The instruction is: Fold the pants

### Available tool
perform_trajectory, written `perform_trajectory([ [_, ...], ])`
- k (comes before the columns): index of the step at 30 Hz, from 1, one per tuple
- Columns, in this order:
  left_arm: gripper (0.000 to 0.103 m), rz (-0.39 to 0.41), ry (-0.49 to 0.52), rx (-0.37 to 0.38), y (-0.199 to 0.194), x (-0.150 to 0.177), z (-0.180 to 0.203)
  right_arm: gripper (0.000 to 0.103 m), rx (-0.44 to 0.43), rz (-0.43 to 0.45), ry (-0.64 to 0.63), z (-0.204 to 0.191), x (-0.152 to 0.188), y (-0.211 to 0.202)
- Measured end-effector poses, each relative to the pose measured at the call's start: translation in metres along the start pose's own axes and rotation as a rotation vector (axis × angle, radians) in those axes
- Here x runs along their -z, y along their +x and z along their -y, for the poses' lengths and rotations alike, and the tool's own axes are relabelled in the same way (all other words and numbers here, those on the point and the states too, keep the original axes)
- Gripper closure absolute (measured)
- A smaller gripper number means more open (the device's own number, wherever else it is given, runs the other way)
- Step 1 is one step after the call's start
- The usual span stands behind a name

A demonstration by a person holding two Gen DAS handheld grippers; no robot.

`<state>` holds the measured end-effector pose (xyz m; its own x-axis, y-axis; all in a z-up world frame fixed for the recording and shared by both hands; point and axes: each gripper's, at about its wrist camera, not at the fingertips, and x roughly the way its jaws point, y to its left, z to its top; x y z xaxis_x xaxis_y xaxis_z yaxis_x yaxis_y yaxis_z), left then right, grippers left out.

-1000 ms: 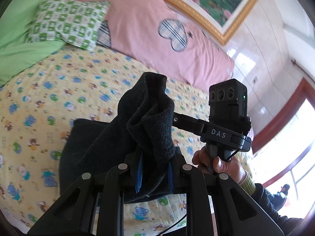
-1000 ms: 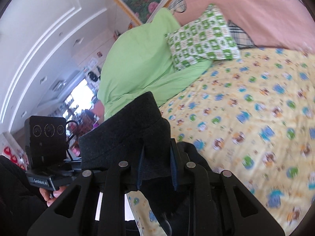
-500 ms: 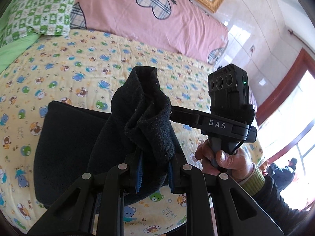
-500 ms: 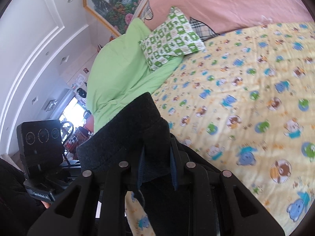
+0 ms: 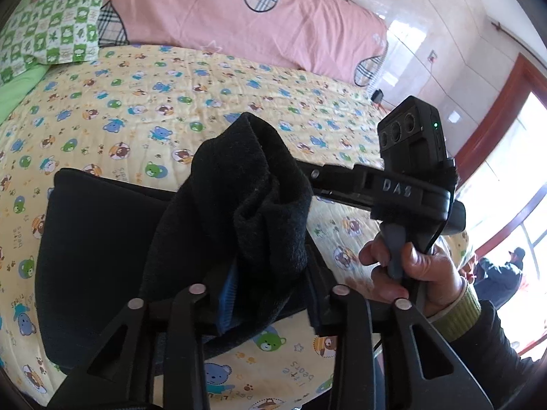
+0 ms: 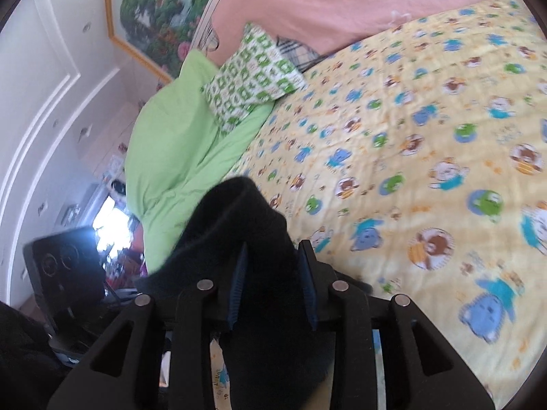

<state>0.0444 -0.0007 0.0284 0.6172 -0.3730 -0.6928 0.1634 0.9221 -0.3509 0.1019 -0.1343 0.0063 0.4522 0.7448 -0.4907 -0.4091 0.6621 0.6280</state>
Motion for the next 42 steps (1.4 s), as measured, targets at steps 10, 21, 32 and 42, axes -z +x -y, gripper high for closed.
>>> perform_trajectory([
  [10,0.049,-0.015,-0.004,0.057,-0.009,0.006,0.000,0.031,0.155,0.102,0.094,-0.007,0.021,-0.030],
  [21,0.039,0.076,-0.029,0.053,-0.054,0.010,-0.015,0.008,0.285,0.235,0.129,-0.037,0.034,-0.069],
  [32,0.039,0.113,-0.168,-0.014,-0.073,0.015,-0.073,0.007,0.371,0.176,0.040,-0.078,0.050,-0.047],
  [42,0.038,0.130,-0.251,-0.057,-0.083,0.021,-0.112,0.007,0.423,0.149,0.015,-0.093,0.060,-0.035],
])
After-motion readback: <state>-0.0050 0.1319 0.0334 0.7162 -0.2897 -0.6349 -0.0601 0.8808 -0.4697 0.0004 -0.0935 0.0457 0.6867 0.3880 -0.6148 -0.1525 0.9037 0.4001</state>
